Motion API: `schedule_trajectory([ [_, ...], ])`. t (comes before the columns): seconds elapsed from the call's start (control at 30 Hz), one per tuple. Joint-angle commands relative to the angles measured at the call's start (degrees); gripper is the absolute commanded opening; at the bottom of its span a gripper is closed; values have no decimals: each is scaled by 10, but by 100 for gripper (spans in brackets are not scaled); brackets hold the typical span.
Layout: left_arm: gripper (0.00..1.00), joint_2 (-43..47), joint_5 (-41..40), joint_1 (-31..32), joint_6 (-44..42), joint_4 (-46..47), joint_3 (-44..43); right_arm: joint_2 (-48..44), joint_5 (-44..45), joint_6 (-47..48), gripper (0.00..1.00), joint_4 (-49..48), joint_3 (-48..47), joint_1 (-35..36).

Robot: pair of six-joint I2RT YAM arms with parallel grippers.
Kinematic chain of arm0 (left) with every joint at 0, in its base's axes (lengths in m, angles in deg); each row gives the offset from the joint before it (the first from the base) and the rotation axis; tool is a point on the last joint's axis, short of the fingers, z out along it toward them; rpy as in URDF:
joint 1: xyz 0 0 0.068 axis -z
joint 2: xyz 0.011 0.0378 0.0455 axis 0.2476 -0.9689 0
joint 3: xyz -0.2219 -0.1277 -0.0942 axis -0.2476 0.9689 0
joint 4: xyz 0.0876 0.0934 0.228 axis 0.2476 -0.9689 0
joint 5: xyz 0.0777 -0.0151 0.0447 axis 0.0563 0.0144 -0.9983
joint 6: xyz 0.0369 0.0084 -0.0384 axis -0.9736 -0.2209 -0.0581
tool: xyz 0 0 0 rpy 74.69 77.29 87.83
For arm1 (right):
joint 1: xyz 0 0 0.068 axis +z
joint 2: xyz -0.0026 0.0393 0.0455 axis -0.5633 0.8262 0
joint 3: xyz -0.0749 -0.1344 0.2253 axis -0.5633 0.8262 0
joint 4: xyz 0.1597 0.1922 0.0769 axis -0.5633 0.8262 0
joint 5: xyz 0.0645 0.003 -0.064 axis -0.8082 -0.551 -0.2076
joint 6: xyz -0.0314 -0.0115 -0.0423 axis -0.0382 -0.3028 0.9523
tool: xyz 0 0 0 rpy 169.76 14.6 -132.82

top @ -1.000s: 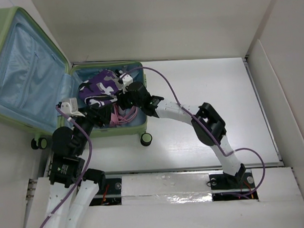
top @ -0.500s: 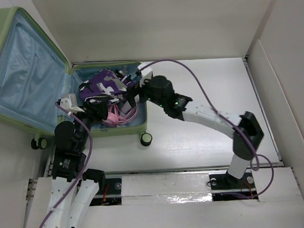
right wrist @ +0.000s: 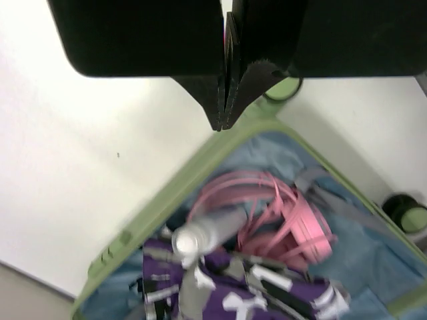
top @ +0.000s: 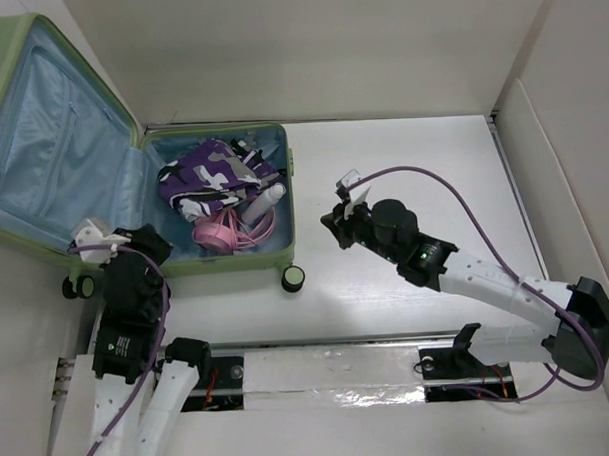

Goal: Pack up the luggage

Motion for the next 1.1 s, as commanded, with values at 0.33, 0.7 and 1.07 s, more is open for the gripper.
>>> schedule_trajectory([
  [0.33, 43, -117, -370, -2, 51, -182, -134, -71, -62, 20, 11, 12, 47, -99],
  [0.7, 67, -267, -246, -2, 83, -167, -139, -112, -94, 20, 18, 28, 47, -99],
  [1.07, 65, -128, 9, -321, -45, -48, -15, -106, -102, 20, 20, 50, 34, -93],
])
